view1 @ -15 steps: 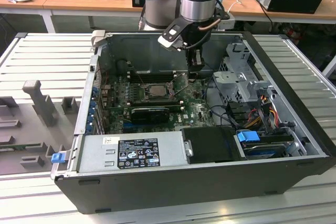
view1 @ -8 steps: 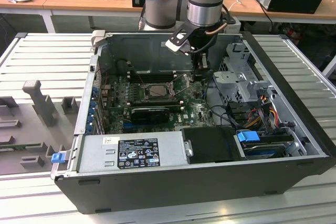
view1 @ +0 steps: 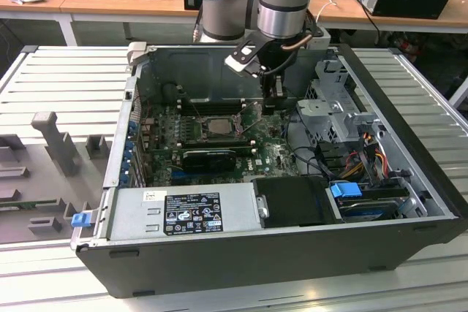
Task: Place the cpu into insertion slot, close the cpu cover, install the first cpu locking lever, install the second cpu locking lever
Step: 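Close the cpu cover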
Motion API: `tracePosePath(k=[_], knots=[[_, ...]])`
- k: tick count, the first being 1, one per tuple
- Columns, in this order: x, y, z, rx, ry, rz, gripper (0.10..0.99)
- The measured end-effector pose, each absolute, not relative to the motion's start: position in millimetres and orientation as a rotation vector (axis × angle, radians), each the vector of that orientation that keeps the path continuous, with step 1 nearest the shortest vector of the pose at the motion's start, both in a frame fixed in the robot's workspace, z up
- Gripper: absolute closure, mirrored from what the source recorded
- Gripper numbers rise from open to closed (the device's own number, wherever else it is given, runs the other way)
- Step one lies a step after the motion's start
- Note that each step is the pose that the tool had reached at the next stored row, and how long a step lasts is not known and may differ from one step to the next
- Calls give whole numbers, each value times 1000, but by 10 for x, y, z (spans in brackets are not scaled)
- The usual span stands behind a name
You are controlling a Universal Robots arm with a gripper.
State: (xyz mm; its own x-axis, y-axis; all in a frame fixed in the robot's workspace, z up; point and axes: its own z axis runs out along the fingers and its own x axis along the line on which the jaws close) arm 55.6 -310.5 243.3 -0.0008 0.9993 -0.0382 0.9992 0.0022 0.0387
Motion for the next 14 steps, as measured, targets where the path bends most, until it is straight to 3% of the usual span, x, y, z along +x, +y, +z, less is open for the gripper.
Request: tracePosePath(k=[14], knots=[[482, -3105, 2433, 2182, 2185, 2, 980]])
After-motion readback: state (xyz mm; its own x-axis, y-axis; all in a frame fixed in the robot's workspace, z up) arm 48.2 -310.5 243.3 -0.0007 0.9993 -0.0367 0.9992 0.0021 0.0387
